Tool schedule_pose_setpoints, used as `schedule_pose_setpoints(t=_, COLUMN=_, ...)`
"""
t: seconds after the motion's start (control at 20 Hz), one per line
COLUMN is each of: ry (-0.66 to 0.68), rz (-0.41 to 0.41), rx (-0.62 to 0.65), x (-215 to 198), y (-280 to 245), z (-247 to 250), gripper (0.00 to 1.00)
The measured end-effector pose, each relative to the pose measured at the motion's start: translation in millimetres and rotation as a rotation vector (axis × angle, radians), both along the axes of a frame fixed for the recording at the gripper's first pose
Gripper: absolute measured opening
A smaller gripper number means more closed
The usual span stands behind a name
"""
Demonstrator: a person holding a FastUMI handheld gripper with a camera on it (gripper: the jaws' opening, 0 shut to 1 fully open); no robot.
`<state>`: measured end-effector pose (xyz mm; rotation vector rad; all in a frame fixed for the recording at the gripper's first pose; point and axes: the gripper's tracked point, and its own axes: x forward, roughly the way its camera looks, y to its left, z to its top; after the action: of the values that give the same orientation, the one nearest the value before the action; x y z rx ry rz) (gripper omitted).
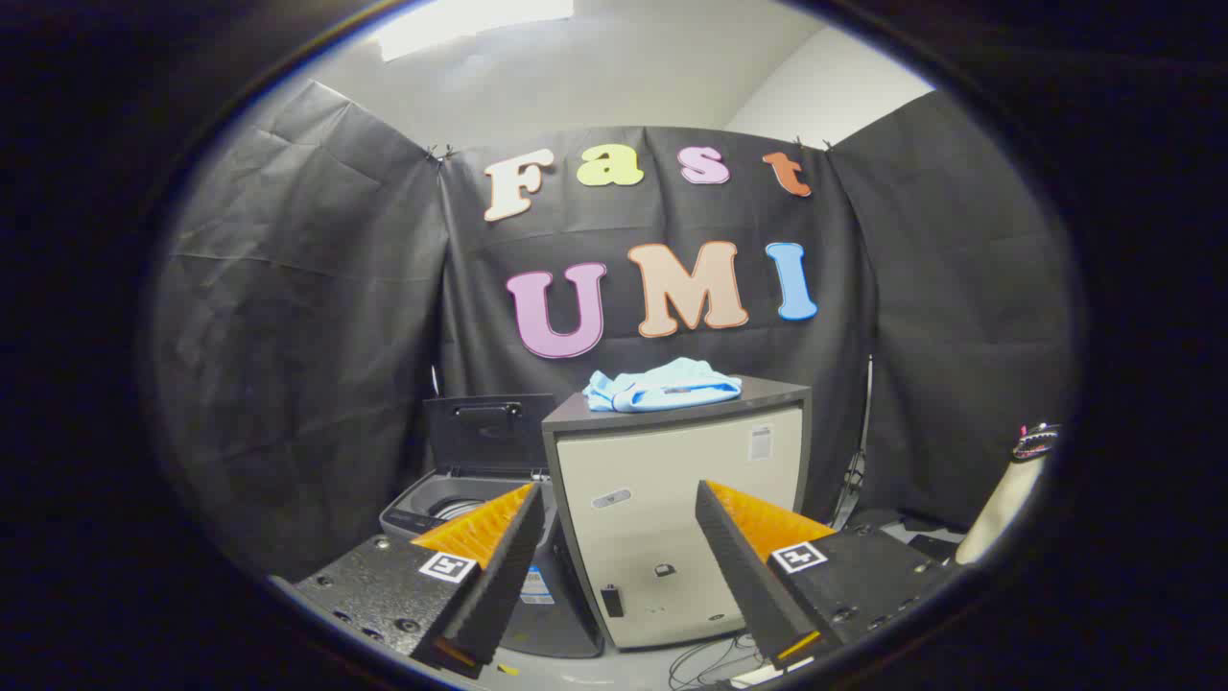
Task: Put the clothes into the washing machine and then close the washing machine lid.
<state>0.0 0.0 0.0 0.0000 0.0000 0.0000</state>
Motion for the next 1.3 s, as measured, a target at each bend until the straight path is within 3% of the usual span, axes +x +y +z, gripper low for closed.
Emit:
schedule_pose_setpoints(t=0.75, ry=0.01, rz=0.0, rx=0.062, x=26, y=-11, z=26, gripper=0.96)
schedule_pose_setpoints(t=1.05, ry=-0.043, rz=0.058, rx=0.116, x=65, y=-2, z=79, gripper=0.96)
schedule_pose_setpoints(t=1.3, ry=-0.03, rz=-0.001, rx=0.095, x=126, y=-19, z=123, gripper=0.96)
